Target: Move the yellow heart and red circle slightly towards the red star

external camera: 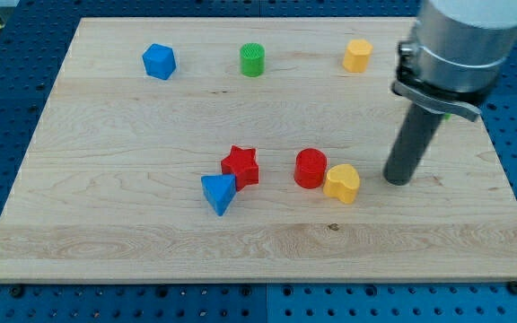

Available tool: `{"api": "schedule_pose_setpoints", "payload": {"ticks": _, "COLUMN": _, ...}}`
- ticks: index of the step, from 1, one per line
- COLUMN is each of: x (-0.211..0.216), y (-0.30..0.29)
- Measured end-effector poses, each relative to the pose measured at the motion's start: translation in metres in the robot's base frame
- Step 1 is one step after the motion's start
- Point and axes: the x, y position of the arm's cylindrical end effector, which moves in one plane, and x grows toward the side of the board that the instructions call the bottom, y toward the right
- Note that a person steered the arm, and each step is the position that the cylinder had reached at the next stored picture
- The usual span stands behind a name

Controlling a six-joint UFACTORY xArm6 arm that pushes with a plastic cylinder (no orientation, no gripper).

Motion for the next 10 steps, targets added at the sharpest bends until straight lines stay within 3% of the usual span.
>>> {"api": "schedule_pose_setpoints", "payload": {"ticks": 2, "x": 0.030, "y": 0.003}}
{"api": "schedule_pose_setpoints", "payload": {"ticks": 6, "x": 0.012, "y": -0.065}}
{"api": "schedule_pose_setpoints", "payload": {"ticks": 10, "x": -0.036, "y": -0.074}}
